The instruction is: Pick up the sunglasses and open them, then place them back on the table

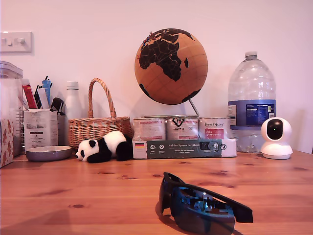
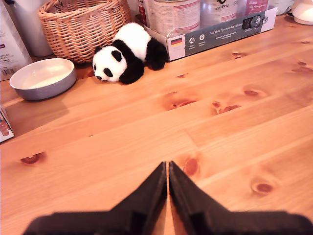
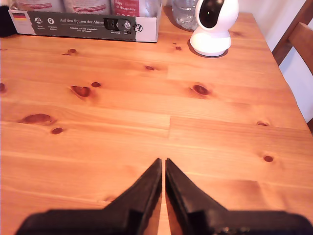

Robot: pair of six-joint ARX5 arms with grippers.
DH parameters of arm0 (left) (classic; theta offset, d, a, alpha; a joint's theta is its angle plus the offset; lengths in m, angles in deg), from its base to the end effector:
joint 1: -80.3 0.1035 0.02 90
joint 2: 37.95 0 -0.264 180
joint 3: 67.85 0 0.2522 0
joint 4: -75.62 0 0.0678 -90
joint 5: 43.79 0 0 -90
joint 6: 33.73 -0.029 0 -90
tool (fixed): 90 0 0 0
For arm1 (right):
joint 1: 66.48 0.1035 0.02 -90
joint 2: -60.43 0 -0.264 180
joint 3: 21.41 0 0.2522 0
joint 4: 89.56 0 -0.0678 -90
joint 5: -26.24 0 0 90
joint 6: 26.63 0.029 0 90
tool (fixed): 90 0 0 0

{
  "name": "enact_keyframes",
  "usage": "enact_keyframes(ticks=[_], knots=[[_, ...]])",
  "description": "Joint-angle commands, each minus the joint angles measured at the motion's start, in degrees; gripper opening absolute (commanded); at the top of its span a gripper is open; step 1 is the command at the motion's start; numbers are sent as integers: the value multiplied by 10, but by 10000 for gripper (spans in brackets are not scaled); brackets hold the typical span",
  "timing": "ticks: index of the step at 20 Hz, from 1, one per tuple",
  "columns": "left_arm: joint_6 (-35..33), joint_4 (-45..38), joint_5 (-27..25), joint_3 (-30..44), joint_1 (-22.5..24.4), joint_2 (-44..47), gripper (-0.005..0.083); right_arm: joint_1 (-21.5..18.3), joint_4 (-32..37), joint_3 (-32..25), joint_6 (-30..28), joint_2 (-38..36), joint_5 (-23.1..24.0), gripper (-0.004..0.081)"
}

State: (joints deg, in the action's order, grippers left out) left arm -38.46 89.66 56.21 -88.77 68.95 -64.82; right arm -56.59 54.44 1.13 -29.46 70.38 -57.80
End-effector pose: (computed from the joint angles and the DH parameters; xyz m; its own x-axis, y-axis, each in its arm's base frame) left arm 0.1224 -0.0297 0.1637 0.8732 -0.3524 -0.3367 0.3802 0.9247 0.0183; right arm 0.0939 0.0133 0.1657 0.9170 0.0545 -0.3952 -0.0962 0.9916 -0.0865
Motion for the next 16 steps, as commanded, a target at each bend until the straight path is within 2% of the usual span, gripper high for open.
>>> enact_keyframes(ticks=[1, 7, 13, 14, 16], knots=[[3, 1, 76, 5, 1, -5, -23, 3, 23, -4, -27, 3, -1, -11], [3, 0, 76, 5, 1, -5, -23, 3, 24, -4, -15, 3, -2, -11], [32, -46, 122, 2, 1, -5, -23, 3, 68, -4, 110, 3, -92, -11], [30, -51, 134, -3, -1, -5, -23, 3, 82, -4, 137, 3, -106, -11], [-21, -51, 161, -19, -8, -5, -23, 3, 96, -4, 178, 3, -133, -11]])
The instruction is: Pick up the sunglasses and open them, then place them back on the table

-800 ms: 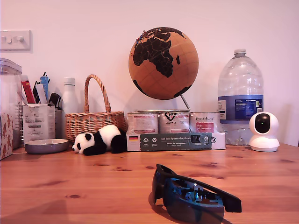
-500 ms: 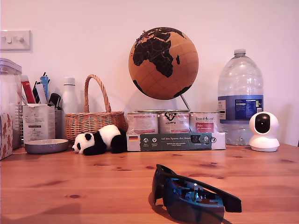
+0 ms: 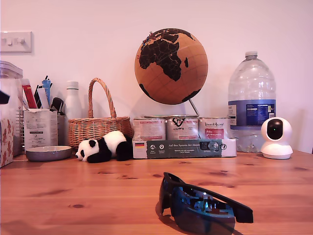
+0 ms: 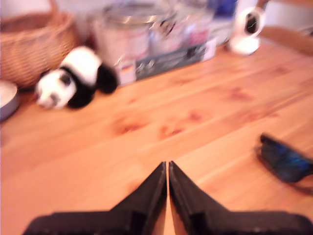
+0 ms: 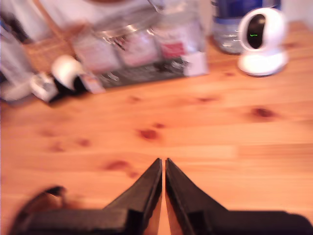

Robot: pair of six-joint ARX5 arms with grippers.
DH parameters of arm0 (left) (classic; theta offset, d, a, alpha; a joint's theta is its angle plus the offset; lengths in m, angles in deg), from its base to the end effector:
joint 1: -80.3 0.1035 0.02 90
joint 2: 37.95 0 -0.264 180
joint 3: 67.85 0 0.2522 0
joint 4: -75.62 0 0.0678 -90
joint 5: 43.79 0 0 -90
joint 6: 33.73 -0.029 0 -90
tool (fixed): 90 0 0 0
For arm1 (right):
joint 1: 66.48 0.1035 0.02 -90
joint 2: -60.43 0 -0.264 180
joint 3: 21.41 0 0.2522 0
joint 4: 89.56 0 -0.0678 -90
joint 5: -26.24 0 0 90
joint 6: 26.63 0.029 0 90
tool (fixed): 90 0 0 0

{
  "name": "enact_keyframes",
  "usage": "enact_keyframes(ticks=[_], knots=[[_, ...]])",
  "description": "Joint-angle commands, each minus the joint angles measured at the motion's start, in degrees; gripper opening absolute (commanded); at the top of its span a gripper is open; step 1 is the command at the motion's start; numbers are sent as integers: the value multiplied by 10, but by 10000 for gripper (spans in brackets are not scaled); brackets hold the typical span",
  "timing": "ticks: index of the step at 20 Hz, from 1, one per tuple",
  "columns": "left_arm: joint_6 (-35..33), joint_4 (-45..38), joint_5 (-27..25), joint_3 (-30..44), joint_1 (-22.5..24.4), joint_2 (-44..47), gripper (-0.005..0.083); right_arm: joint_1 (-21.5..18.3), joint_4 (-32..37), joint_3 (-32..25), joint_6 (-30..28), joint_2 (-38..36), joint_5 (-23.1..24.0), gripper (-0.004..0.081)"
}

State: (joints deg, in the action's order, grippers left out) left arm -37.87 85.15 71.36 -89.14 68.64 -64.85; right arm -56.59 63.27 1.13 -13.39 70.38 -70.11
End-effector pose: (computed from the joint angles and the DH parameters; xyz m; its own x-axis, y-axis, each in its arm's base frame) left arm 0.1212 -0.0376 0.1737 0.7699 -0.5928 -0.2364 0.6017 0.7977 -0.0410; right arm 0.0976 0.0203 0.1798 0.9286 0.2742 -0.2502 -0.2120 0.9451 0.2488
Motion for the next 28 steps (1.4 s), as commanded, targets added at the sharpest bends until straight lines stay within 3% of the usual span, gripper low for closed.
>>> enact_keyframes(ticks=[1, 5, 8, 12, 15, 18, 20, 24, 28], knots=[[-57, -5, 26, -27, -12, -5, -23, 4, 8, -4, 29, 3, -23, -11], [-263, 7, 84, -69, -52, -5, -23, 7, 7, -4, 35, 3, -58, -11], [-377, 49, 103, -96, -100, -21, -23, 7, 7, -4, 35, 3, -64, -11], [-473, 126, 95, -134, -171, -90, -23, 7, 7, -4, 33, 3, -64, -11], [-550, 169, 50, -175, -231, -161, -23, 7, 7, -4, 33, 3, -64, -11], [-610, 205, 10, -225, -283, -236, -23, 7, -3, -4, 33, 3, -75, -11], [-624, 215, -5, -261, -314, -291, -23, 7, -22, -4, 41, 3, -111, -11], [-633, 248, -47, -339, -357, -395, -23, 17, -64, -4, 135, 4, -181, -11], [-694, 312, -73, -422, -375, -496, -23, 39, -77, -4, 154, 4, -218, -11]])
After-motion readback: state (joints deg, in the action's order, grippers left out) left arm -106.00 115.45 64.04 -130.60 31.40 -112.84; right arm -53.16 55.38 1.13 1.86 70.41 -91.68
